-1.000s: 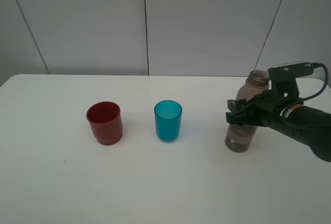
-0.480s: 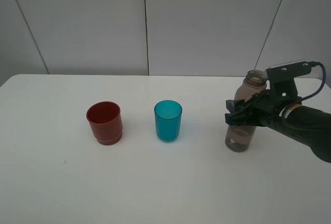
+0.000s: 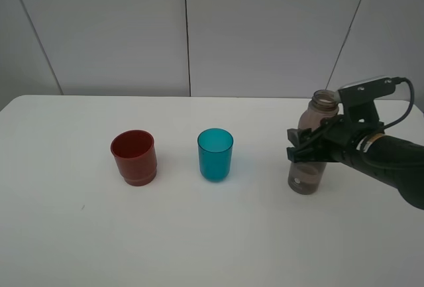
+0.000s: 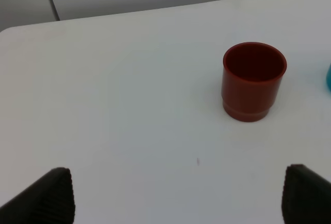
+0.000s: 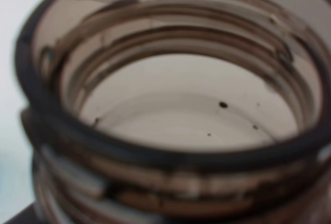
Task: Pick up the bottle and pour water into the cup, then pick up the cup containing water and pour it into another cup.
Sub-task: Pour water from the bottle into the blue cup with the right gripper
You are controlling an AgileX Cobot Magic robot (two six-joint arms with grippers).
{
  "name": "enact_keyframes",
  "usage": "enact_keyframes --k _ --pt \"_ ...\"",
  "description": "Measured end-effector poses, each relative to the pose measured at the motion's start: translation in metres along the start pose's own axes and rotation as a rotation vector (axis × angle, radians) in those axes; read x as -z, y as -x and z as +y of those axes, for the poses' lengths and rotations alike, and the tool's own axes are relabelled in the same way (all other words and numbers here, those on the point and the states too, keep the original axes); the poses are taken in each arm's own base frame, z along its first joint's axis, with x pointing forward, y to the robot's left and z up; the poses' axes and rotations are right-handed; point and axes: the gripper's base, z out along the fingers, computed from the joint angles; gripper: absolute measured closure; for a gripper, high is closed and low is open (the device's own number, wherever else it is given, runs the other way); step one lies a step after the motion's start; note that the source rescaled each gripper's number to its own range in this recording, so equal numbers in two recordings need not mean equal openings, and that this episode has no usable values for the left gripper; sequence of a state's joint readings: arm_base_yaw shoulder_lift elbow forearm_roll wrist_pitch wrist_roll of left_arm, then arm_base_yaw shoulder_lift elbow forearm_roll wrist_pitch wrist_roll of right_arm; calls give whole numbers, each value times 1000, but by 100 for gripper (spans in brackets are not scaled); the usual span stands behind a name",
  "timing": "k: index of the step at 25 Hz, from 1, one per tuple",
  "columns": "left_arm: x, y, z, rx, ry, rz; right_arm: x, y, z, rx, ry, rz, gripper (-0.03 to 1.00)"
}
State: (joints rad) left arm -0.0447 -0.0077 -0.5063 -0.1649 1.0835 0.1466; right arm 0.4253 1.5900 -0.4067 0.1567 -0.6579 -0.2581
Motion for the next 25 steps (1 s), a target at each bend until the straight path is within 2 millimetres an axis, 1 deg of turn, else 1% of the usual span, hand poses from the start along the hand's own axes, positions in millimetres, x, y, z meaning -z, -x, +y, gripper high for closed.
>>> enact_keyframes --k 3,9,12,19,25 --pt "0 0 0 0 0 0 0 3 1 17 16 5 96" --pt "0 0 0 0 0 0 -6 26 1 45 44 -19 96" --pt "0 0 0 0 0 0 -10 35 2 80 66 -7 96" --pt "0 0 0 0 0 0 -19 59 3 226 107 35 96" --pt "0 0 0 0 0 0 -24 77 3 384 146 66 96"
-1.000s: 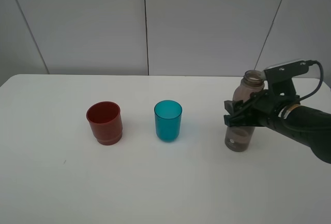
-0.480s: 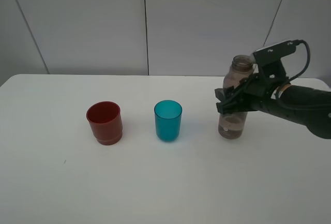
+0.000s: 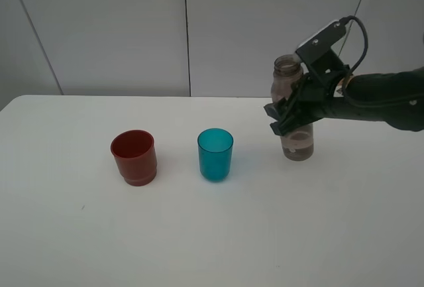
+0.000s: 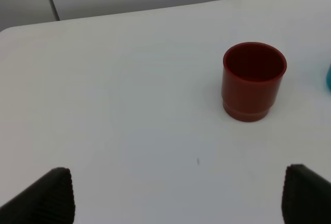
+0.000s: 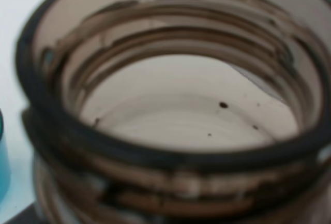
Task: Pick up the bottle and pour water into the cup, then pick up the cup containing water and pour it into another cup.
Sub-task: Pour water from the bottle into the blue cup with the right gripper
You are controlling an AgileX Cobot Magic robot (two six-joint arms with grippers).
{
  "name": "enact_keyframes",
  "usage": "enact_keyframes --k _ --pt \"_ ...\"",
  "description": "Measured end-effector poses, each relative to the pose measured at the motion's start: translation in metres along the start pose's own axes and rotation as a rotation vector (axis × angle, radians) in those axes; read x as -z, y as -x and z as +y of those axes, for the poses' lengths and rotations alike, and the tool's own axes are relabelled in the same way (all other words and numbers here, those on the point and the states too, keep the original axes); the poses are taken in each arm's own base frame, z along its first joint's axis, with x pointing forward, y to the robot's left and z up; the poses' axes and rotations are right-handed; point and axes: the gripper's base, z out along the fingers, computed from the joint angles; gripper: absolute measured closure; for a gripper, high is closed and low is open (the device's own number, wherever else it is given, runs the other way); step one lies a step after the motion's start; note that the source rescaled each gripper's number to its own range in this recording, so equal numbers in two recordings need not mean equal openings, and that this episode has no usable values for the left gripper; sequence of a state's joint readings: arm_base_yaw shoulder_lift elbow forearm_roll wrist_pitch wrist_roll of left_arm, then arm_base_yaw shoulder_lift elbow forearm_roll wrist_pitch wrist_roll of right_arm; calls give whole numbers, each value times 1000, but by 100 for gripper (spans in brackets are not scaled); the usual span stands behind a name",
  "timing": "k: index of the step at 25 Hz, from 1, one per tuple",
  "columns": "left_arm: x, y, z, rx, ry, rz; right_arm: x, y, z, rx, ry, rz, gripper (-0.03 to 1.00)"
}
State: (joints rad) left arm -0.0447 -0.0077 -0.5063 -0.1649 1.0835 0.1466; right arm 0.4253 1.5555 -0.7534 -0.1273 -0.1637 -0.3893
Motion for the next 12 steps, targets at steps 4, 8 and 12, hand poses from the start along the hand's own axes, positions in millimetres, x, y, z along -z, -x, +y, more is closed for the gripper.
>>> enact_keyframes --k 4,8,12 --pt "0 0 0 0 0 0 -1 9 -5 119 16 27 96" --pt "0 0 0 0 0 0 0 15 -11 241 24 69 96" --pt "0 0 0 0 0 0 0 23 -6 365 46 108 96"
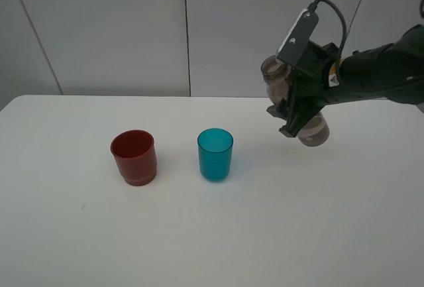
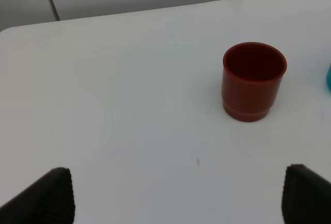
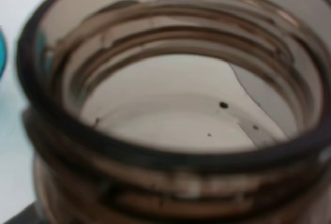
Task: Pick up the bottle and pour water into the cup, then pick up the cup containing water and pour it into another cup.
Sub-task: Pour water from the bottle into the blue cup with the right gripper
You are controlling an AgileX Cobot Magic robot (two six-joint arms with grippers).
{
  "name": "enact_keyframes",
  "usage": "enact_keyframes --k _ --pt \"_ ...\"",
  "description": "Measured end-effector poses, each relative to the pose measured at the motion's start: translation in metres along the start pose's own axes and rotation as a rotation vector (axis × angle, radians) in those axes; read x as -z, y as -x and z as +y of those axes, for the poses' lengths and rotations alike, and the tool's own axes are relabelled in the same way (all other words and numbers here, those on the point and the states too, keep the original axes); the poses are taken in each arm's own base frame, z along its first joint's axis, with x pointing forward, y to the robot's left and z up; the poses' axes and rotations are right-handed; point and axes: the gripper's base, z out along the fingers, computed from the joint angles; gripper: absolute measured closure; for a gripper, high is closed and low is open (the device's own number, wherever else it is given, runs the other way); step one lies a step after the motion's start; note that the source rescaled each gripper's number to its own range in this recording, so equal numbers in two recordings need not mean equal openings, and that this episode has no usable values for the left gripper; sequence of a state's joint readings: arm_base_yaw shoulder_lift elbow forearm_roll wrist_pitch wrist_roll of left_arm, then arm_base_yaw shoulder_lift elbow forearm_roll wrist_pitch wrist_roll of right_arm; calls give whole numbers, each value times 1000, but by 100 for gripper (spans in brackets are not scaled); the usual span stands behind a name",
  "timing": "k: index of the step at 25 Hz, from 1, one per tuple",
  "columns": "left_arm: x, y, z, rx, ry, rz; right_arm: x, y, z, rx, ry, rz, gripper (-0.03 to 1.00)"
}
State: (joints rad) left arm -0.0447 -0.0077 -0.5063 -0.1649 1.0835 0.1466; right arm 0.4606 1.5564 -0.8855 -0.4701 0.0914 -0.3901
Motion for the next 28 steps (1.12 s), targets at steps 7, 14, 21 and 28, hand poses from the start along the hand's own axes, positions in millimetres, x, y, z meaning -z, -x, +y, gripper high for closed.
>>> enact_keyframes --k 7,14,21,28 --pt "0 0 0 0 0 0 0 21 0 154 0 1 96" --pt "0 0 0 0 0 0 -19 34 -3 330 3 104 96" --pt "0 0 0 0 0 0 -35 34 -6 413 -38 189 96" --pt "0 0 0 0 0 0 -45 34 3 491 -64 253 96"
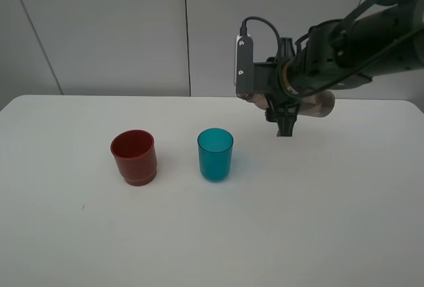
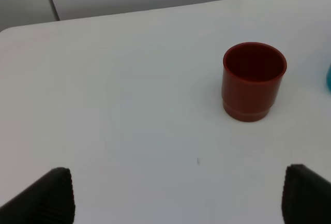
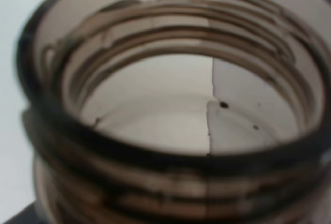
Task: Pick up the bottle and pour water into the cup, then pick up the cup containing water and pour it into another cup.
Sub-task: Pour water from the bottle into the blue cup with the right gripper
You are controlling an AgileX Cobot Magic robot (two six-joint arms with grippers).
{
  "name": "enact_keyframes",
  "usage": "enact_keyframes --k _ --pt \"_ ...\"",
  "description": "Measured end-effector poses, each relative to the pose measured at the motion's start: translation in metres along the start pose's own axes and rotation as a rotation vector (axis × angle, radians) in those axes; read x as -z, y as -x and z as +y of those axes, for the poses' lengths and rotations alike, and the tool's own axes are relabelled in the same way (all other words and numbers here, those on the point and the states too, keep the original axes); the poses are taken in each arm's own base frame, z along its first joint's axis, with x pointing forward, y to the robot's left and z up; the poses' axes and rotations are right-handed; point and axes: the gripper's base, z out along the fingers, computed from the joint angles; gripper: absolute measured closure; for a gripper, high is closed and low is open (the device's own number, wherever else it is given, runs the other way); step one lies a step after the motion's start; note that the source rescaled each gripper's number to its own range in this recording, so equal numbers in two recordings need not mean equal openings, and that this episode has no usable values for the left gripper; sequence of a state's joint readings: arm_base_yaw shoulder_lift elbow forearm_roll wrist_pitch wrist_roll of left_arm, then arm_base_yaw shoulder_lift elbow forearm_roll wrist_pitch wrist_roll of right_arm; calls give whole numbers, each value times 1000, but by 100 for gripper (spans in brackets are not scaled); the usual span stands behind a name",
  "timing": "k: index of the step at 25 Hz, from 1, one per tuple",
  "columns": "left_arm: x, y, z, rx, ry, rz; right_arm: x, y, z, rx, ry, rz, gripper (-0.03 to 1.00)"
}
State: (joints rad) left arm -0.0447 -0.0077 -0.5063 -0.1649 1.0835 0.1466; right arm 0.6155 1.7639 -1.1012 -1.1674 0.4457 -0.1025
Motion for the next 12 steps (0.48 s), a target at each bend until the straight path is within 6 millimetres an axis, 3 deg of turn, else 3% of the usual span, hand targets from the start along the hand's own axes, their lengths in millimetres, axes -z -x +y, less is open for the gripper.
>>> enact_keyframes --k 12 --pt "0 0 0 0 0 0 -8 18 13 153 -75 118 96"
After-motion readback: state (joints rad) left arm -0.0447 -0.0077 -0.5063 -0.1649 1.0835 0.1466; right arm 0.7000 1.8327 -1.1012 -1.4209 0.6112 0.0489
